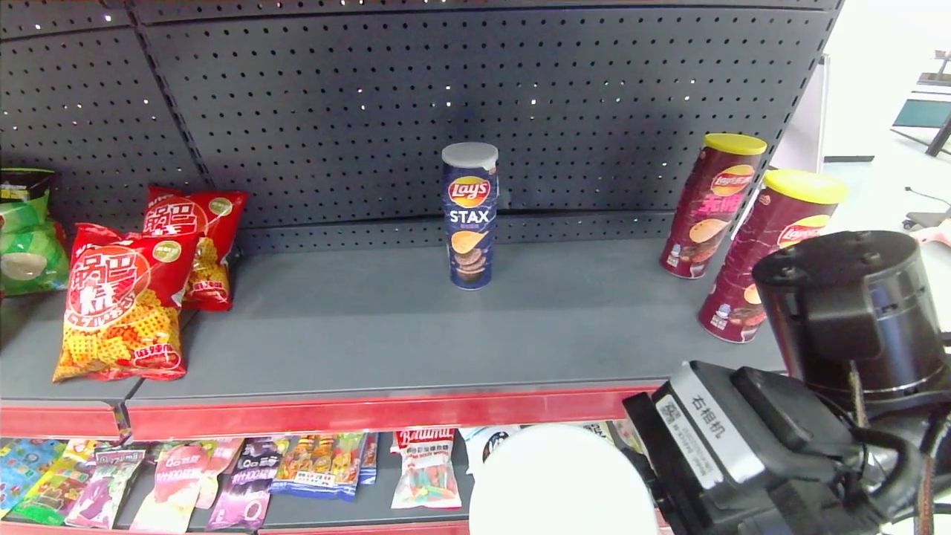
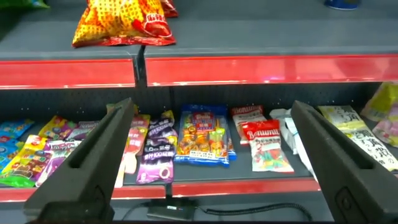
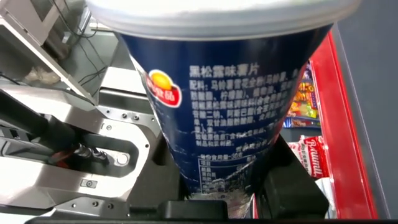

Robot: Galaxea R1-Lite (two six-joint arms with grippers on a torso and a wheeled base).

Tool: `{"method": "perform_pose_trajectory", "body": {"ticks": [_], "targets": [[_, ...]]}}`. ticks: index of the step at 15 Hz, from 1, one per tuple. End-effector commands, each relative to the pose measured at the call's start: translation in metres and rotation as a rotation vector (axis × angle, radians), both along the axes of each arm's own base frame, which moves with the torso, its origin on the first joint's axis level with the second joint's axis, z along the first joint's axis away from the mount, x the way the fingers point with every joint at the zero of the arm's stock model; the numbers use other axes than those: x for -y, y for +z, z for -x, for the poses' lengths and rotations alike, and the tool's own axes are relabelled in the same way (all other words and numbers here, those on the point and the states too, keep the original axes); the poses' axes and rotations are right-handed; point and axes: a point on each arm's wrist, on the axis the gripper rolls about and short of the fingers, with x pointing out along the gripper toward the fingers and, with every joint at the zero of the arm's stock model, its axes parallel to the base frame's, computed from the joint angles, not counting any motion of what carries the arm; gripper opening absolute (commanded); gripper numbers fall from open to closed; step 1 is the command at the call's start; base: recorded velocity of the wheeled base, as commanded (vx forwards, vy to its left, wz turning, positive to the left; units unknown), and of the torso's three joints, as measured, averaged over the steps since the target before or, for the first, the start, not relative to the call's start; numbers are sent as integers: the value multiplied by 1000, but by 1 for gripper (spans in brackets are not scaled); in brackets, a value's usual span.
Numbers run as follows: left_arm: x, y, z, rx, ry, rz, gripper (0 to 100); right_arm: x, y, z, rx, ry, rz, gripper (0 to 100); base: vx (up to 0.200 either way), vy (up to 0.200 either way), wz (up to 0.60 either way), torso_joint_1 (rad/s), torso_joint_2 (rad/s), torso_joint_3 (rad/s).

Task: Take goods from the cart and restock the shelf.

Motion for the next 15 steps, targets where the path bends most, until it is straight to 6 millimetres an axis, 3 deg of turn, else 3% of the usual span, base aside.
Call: {"method": "perform_pose_trajectory", "body": {"ticks": [1, 4, 15], "targets": [[0, 0, 0, -2, 0, 0, 100, 0, 0, 0, 0, 1, 1, 0, 200, 0, 0, -12, -2, 7], [0, 0, 0, -2, 0, 0, 100, 2, -2, 2, -3, 0, 5, 0, 200, 0, 0, 2, 4, 2], [0, 0, 0, -2, 0, 0, 100, 4, -4, 3, -9, -3, 10, 0, 0, 0, 0, 0, 0, 0]]}}
